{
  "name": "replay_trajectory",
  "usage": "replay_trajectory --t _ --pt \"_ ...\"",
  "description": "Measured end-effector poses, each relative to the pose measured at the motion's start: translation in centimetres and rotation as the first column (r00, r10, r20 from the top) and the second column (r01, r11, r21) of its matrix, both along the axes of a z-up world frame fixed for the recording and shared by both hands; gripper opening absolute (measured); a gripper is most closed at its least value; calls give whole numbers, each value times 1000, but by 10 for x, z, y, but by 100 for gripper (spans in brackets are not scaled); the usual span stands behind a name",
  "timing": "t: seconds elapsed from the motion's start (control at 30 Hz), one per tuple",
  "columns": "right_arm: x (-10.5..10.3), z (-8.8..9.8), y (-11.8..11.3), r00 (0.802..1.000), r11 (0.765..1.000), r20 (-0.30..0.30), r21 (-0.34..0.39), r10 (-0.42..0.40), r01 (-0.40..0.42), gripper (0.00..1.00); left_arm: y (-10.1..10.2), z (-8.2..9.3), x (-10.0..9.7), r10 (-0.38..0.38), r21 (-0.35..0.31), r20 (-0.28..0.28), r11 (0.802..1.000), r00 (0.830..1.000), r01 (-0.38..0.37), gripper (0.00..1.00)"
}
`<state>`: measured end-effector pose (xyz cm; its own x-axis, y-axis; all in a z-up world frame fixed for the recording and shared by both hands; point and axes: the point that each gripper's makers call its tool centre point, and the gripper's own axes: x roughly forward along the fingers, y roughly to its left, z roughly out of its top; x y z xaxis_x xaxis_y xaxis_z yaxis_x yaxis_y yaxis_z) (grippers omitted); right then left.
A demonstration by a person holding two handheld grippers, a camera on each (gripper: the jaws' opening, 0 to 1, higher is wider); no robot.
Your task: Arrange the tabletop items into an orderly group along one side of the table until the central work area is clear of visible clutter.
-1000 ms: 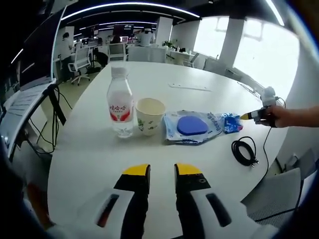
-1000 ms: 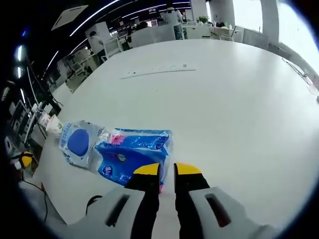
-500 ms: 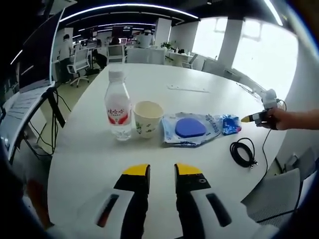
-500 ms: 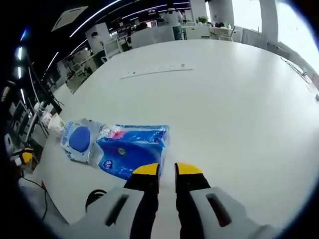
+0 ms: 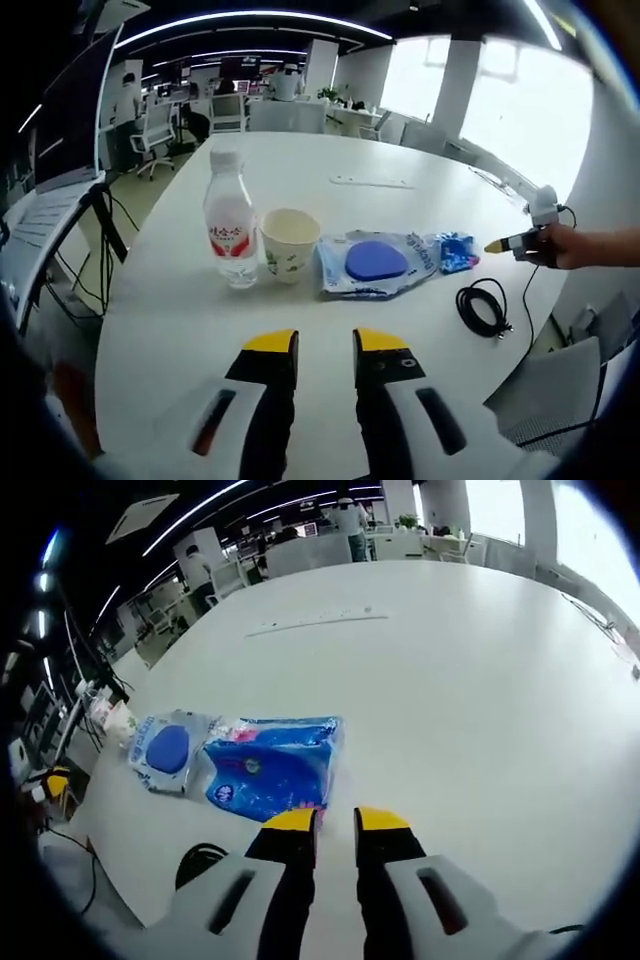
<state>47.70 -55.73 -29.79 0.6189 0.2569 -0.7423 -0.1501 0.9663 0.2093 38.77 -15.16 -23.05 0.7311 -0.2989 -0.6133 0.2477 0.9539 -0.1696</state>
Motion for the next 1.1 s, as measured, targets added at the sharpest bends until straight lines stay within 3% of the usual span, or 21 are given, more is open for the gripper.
replay_trajectory --t 0.3,0.47,0.6,0.73,1.0,1.03,1.1 --pt "-28 -1 17 1000 999 -3 33 29 -29 15 -4 0 -1 -9 -6 3 1000 1000 9 21" --pt "-32 2 36 994 992 7 71 109 -109 16 -6 1 -1 -14 -10 7 1000 1000 14 21" --pt "-42 -4 59 976 973 -3 71 220 -219 19 -7 2 -1 -16 -13 9 1000 1000 16 21" --pt "-48 -11 72 961 960 -12 46 276 -275 21 -6 3 -2 -15 -16 12 1000 1000 15 21" --pt "-57 -23 89 915 916 -61 -17 398 -400 28 -1 6 -4 -6 -15 18 1000 1000 7 21" --pt "-58 -26 88 903 903 -74 -46 424 -427 28 -1 6 -4 -6 -14 18 1000 1000 6 21" --pt "-59 -30 89 897 896 -85 -67 433 -439 27 0 6 -5 -4 -15 19 1000 1000 4 21"
